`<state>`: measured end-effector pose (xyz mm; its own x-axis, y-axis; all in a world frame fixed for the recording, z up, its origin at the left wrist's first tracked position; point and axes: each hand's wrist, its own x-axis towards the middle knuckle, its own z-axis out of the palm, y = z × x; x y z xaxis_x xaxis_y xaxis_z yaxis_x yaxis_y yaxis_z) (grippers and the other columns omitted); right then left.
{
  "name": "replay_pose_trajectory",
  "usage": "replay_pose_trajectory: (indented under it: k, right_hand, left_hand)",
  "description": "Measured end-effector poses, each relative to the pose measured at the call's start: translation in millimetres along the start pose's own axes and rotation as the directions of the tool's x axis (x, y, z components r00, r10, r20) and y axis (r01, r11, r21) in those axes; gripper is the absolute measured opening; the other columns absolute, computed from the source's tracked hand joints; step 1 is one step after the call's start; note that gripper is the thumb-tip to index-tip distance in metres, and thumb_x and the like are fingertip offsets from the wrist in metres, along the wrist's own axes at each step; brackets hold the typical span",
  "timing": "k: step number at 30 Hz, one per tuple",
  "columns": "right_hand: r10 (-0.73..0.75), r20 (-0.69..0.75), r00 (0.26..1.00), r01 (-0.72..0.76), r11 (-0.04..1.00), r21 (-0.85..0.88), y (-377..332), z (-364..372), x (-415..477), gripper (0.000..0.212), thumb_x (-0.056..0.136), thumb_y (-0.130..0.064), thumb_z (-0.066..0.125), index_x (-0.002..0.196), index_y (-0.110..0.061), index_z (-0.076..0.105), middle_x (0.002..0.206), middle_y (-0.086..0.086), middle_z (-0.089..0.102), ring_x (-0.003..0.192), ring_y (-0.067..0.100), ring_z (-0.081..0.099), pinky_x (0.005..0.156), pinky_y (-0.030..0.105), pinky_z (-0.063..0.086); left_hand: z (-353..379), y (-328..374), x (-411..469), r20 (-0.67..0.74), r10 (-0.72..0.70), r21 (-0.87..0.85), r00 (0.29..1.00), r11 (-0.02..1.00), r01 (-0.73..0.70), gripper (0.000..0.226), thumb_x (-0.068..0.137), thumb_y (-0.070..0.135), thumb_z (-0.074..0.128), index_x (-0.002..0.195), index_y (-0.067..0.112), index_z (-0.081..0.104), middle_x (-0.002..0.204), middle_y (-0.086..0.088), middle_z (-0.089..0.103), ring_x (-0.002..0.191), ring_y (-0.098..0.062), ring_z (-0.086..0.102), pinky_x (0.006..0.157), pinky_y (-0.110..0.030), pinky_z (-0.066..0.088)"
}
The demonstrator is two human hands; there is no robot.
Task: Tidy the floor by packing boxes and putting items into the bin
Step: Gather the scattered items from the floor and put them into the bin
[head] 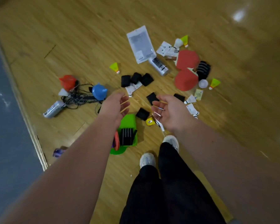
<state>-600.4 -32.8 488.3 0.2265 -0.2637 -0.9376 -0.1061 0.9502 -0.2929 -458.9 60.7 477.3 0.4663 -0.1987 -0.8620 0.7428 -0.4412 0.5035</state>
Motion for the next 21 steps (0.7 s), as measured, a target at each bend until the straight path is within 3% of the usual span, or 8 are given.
replay_pose_trajectory:
  k: [4, 9, 12, 17, 21]
  right_hand:
    - [0.039, -0.017, 0.999, -0.041, 0.992, -0.120, 2, 23, 32, 0.016, 0.098, -0.021, 0.051, 0.109, -0.014, 0.059, 0.082, 0.004, 0.063, 0.070, 0.017, 0.062, 0.058, 0.028, 0.046]
    - [0.064, -0.042, 0.997, -0.072, 0.967, -0.246, 25, 40, 91, 0.011, 0.097, -0.019, 0.053, 0.105, -0.014, 0.059, 0.079, 0.004, 0.063, 0.067, 0.018, 0.060, 0.058, 0.029, 0.047]
    - [0.095, -0.054, 0.994, -0.106, 0.953, -0.282, 57, 46, 138, 0.008, 0.097, -0.019, 0.052, 0.096, -0.014, 0.058, 0.077, 0.004, 0.062, 0.064, 0.017, 0.058, 0.056, 0.029, 0.045]
    - [0.120, -0.127, 0.985, -0.158, 0.920, -0.357, 136, 40, 246, 0.010, 0.096, -0.019, 0.055, 0.088, -0.014, 0.058, 0.071, 0.004, 0.059, 0.060, 0.016, 0.055, 0.052, 0.026, 0.044]
    - [0.098, -0.172, 0.980, -0.165, 0.883, -0.439, 202, 15, 340, 0.019, 0.095, -0.017, 0.057, 0.076, -0.015, 0.055, 0.067, 0.004, 0.049, 0.056, 0.015, 0.048, 0.053, 0.029, 0.041]
  left_hand:
    - [-38, 1, 29, -0.091, -0.027, -0.069, 0.995, 0.997, 0.021, 0.017, 0.094, 0.024, 0.059, 0.108, 0.016, 0.061, 0.085, 0.003, 0.065, 0.070, -0.009, 0.061, 0.061, -0.026, 0.048]
    - [-72, -22, 87, -0.184, -0.090, -0.120, 0.979, 0.990, 0.069, 0.009, 0.094, 0.023, 0.057, 0.088, 0.017, 0.062, 0.073, 0.004, 0.063, 0.064, -0.009, 0.059, 0.061, -0.024, 0.046]
    - [-90, -57, 131, -0.162, -0.128, -0.111, 0.979, 0.988, 0.110, 0.011, 0.095, 0.021, 0.056, 0.087, 0.016, 0.062, 0.079, 0.003, 0.065, 0.068, -0.010, 0.059, 0.061, -0.026, 0.046]
    - [-119, -148, 223, -0.153, -0.079, 0.103, 0.985, 0.990, 0.096, 0.017, 0.094, 0.020, 0.056, 0.107, 0.017, 0.065, 0.092, -0.001, 0.064, 0.080, -0.015, 0.058, 0.077, -0.035, 0.048]
    - [-133, -220, 291, -0.145, -0.037, 0.350, 0.989, 0.933, 0.086, 0.033, 0.094, 0.020, 0.056, 0.126, 0.017, 0.063, 0.123, -0.011, 0.065, 0.113, -0.027, 0.060, 0.099, -0.039, 0.046]
